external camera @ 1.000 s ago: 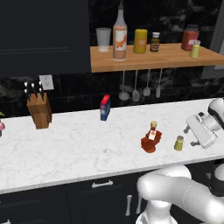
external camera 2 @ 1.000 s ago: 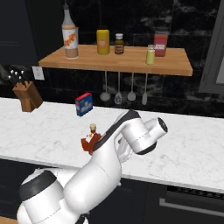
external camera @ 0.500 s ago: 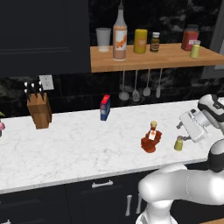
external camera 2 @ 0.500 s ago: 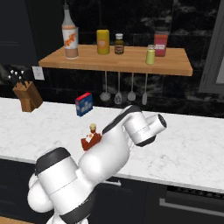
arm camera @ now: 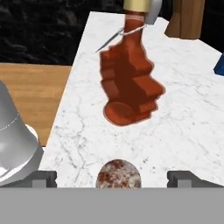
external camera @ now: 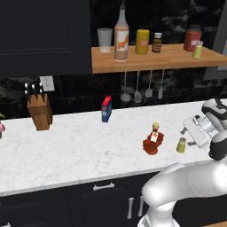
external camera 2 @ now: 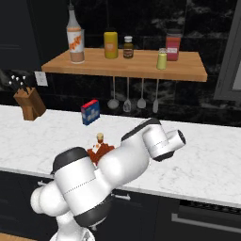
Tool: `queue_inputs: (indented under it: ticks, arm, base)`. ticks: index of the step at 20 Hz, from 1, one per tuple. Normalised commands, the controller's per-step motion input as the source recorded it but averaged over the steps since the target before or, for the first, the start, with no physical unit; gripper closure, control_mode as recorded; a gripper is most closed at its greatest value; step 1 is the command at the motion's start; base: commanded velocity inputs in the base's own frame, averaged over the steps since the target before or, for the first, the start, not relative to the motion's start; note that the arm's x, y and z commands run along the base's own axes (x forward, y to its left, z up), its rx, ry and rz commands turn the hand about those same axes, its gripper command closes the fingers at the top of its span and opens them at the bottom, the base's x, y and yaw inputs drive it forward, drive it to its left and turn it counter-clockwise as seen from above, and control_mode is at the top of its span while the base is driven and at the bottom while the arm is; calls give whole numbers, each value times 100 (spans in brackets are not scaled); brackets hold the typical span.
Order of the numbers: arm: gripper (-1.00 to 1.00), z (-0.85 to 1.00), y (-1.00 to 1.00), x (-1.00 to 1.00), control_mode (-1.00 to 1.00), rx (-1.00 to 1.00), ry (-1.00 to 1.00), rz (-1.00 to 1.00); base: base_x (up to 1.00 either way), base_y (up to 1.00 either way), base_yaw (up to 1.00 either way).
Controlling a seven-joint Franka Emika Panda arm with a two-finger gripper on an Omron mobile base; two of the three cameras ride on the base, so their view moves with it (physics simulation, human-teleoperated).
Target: Put the shaker and condiment bottle from the counter next to their counterparts in the cabinet.
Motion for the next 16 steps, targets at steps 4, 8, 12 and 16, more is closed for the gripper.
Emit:
queue_inputs:
  ticks: [4,8,12,16]
  arm:
    - [-100,-20,-1,0,-100,1,0,5]
    - [-100,-16,0,4,-100,0,0,4]
    - [-100,-14,1,6,-100,0,0,4]
    - [-100,-30,17,0,-100,0,-1,4]
  base:
    - [0,0,0]
    - [0,0,0]
    - [0,0,0]
    - [0,0,0]
